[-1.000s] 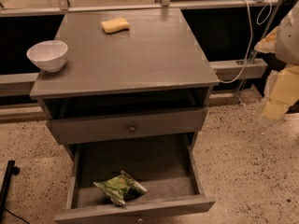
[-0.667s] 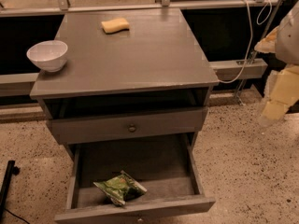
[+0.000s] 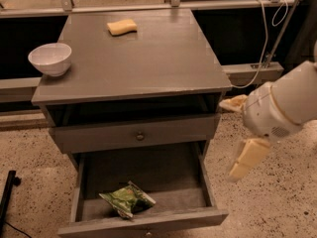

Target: Pick green jalapeno chip bag from middle drawer and place on counter

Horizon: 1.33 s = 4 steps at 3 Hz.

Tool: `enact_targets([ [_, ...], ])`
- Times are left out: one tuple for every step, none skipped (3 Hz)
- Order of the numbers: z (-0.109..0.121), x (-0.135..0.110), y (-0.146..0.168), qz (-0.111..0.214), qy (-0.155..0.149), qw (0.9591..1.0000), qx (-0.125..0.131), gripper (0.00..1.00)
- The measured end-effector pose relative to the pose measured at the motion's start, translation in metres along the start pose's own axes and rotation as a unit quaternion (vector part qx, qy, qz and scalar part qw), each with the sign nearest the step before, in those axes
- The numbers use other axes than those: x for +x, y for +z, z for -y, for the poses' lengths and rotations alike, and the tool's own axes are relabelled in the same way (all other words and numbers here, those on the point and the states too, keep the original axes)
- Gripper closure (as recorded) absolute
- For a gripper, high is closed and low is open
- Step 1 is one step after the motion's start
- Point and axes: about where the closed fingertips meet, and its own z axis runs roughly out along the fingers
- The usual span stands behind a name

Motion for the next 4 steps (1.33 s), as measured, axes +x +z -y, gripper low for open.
enact_targets([
  [-0.017, -0.001, 0.042, 0.036, -0.063, 0.9973, -0.009, 0.00],
  [-0.017, -0.004, 0.044, 0.036, -0.107, 0.9935, -0.013, 0.00],
  [-0.034, -0.019, 0.088, 0.086, -0.101, 0.9905, -0.035, 0.00],
  [-0.059, -0.049, 0.169, 0.138, -0.081, 0.9851, -0.064, 0.00],
])
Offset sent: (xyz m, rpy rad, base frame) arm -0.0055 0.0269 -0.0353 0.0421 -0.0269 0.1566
